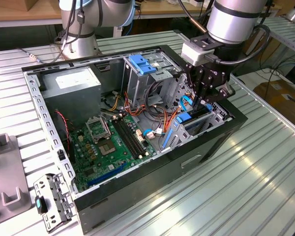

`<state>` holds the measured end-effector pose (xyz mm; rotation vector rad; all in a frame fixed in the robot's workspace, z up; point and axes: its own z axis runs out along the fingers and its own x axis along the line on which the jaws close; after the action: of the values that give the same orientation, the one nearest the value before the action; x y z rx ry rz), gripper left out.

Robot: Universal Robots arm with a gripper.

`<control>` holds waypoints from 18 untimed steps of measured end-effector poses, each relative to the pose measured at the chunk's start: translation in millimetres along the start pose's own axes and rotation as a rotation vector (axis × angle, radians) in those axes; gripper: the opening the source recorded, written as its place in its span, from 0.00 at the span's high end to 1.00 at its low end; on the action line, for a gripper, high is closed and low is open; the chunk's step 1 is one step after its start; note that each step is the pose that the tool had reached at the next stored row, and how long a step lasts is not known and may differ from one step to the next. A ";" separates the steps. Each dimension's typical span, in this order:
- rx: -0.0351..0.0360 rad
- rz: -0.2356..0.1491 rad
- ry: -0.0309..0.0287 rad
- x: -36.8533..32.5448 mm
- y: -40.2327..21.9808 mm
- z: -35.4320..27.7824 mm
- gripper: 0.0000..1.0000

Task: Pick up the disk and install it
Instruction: 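Insert the second disk wire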

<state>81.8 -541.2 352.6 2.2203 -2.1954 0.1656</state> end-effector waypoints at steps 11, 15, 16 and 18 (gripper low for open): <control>-0.0063 0.074 0.0044 -1.1 -4.1 2.8 0.84; -0.0064 0.074 0.0039 -3.6 -4.8 3.1 0.84; -0.0065 0.073 0.0038 -3.6 -5.2 3.1 0.84; -0.0076 0.073 0.0037 -3.6 -6.2 3.4 0.84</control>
<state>88.1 -537.8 349.3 2.1350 -2.2729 0.1619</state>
